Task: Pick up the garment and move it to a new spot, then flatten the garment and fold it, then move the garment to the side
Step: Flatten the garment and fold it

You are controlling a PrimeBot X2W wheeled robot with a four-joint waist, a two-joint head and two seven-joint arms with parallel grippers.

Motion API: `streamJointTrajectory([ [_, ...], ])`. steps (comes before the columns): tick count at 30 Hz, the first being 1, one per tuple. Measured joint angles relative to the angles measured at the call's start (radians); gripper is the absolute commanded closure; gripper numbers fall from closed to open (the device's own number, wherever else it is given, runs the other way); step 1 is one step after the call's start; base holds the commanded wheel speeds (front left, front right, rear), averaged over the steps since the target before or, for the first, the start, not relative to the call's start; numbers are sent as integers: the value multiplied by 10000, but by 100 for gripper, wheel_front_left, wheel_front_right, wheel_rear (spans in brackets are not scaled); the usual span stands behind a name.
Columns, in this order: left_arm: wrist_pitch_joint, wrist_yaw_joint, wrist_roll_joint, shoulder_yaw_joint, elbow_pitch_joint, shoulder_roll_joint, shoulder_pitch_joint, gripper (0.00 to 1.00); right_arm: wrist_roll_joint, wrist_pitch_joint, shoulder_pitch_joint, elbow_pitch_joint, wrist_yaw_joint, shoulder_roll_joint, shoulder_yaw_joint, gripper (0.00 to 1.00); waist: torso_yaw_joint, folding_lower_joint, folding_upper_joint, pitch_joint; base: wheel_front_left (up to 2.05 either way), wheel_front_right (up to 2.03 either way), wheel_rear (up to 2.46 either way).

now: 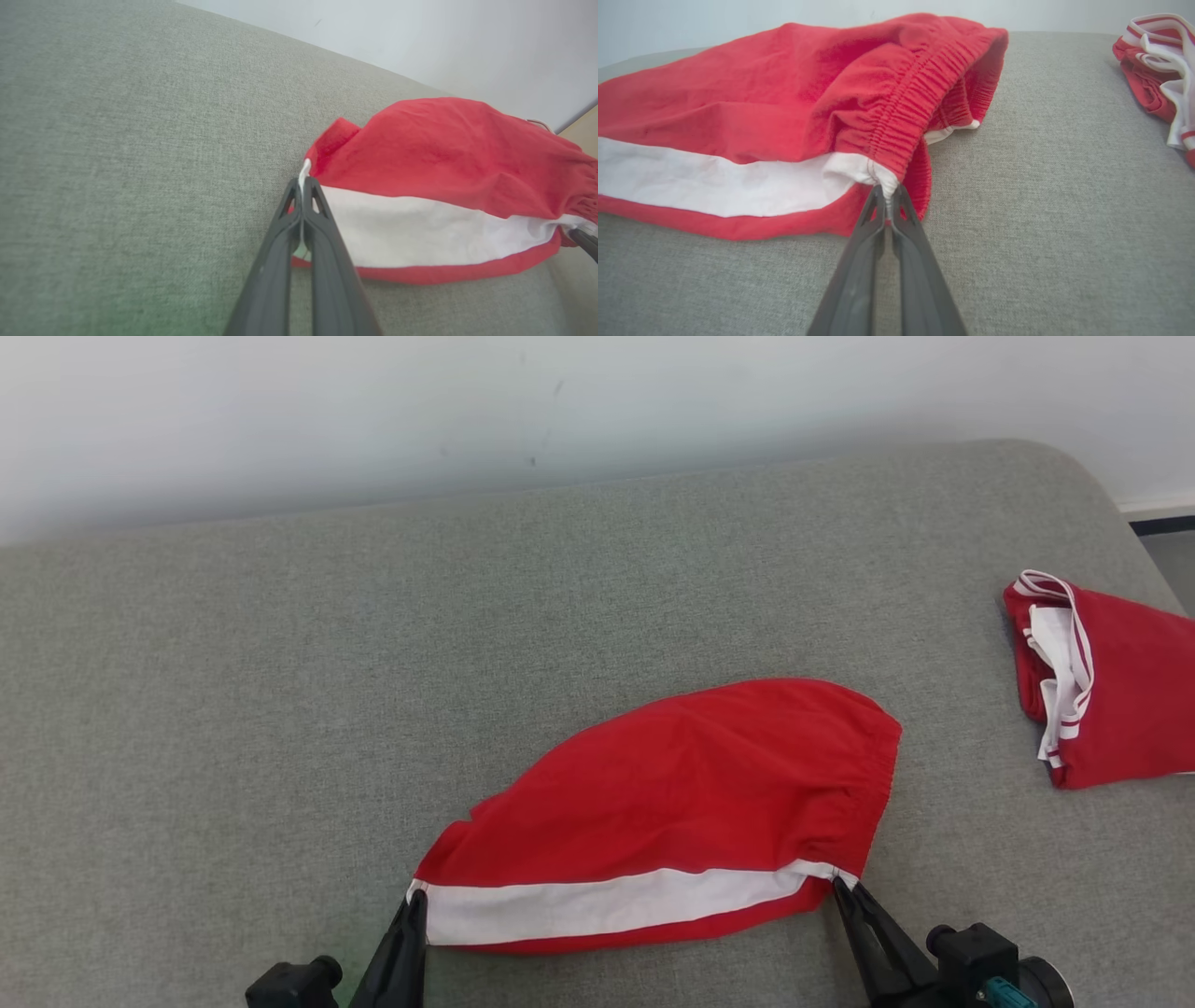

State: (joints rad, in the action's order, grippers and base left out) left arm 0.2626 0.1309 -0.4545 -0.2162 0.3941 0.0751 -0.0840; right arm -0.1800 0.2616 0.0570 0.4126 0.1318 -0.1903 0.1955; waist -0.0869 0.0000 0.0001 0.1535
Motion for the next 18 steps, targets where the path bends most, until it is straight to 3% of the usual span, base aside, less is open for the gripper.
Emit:
streamJointTrajectory([
  [10, 2, 2, 370, 489, -1248, 245, -104, 100, -786, 0, 59, -2151, 0, -328, 274, 100, -59, 0, 0, -500, 0, 0, 0],
  [13, 2, 0, 468, 702, -1889, 713, -549, 100, -1193, 0, 550, -2913, 0, -596, 330, 100, -47, 0, -1, -792, 0, 0, 0],
  [18, 0, 4, 602, 629, -2759, 2021, -1944, 100, -2063, -2, 1988, -3626, 0, -1093, 531, 100, -4, -1, -1, -1326, 0, 0, 0],
])
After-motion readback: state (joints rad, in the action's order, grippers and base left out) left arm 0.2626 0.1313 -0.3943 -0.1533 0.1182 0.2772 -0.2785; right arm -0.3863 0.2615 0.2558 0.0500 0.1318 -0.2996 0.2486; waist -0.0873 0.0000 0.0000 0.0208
